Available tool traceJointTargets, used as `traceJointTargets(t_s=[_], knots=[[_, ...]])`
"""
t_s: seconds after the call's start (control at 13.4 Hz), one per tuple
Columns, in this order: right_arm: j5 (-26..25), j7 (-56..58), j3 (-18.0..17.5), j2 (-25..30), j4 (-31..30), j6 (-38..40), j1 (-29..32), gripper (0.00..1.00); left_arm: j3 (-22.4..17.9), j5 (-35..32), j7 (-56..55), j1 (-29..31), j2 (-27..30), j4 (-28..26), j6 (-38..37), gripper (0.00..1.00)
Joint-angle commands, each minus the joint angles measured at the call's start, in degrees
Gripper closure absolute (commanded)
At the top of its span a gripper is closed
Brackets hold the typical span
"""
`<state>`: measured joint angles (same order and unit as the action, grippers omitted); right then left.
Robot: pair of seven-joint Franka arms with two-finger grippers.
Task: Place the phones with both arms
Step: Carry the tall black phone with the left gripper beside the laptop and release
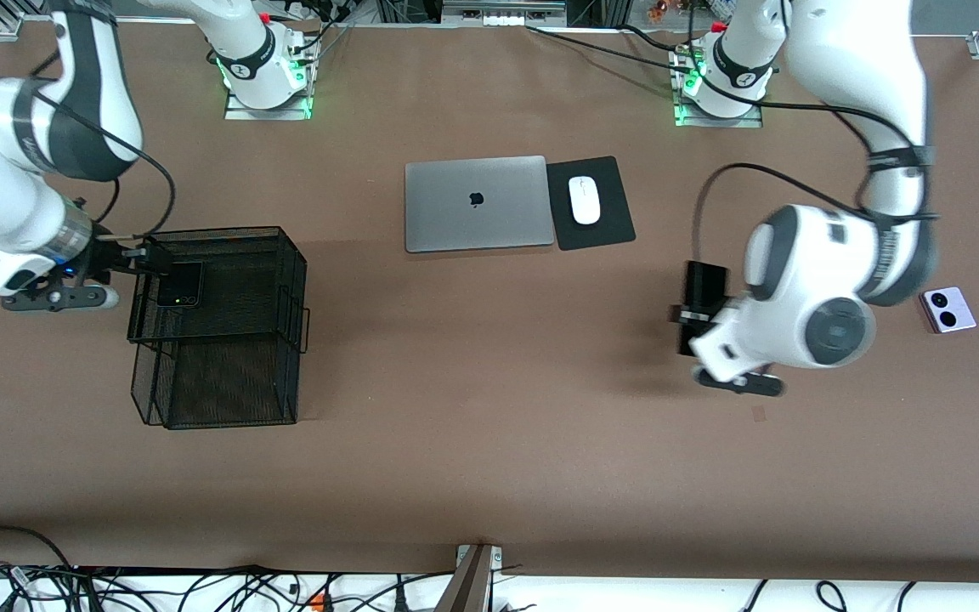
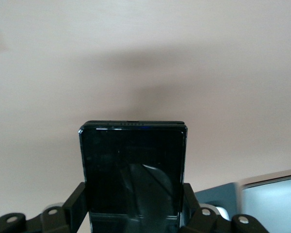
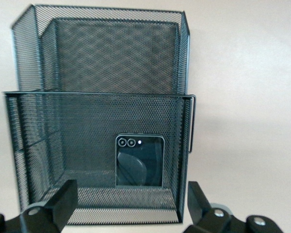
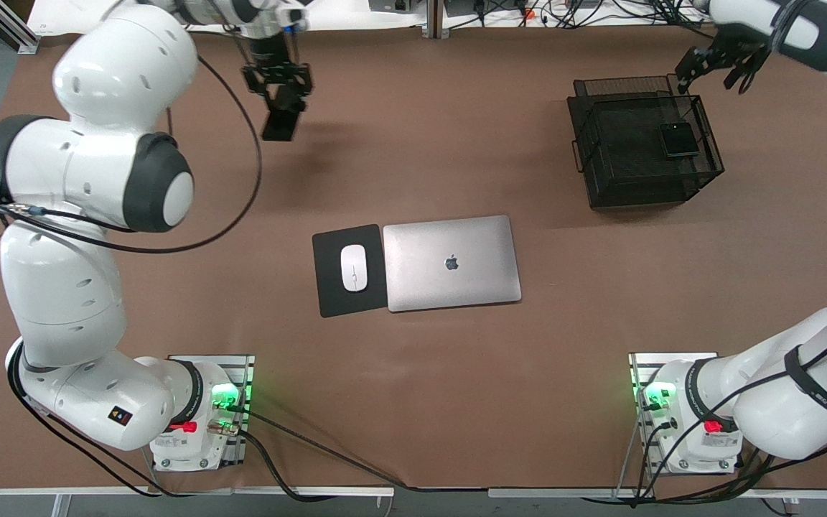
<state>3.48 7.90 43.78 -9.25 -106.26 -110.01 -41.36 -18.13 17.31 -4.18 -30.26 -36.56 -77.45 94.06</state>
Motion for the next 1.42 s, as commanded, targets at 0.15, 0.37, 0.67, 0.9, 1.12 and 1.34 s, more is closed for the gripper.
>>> traceJointTargets(t_s=[0.15,0.37,0.67,0.9,1.12,1.34], knots=[[0.7,-0.3,1.1,0.1,7.3,9.1,0.6,0.00,-0.5,3.7,-11.8,-7.6,-6.3,6.3,7.4,0.67],[0.7,-0.3,1.5,0.3,7.5,9.3,0.6,0.00,-0.1,5.7,-19.4,-11.7,-9.9,6.3,14.9,0.67],[0.6,-0.3,1.3,0.3,8.3,9.4,0.6,0.00,3.7,5.6,-26.7,-13.6,-14.8,6.3,23.8,0.67],[0.7,-0.3,0.7,0.3,8.6,9.4,1.1,0.00,5.2,5.6,-29.6,-14.2,-17.1,6.1,28.6,0.67],[0.6,-0.5,-6.2,0.3,8.6,9.3,7.2,0.00,5.2,5.5,-30.0,-15.0,-18.4,5.6,29.8,0.67],[0.0,-3.9,-12.9,0.3,8.7,9.2,12.3,0.00,5.2,5.1,-29.8,-15.4,-18.8,5.6,29.8,0.65]])
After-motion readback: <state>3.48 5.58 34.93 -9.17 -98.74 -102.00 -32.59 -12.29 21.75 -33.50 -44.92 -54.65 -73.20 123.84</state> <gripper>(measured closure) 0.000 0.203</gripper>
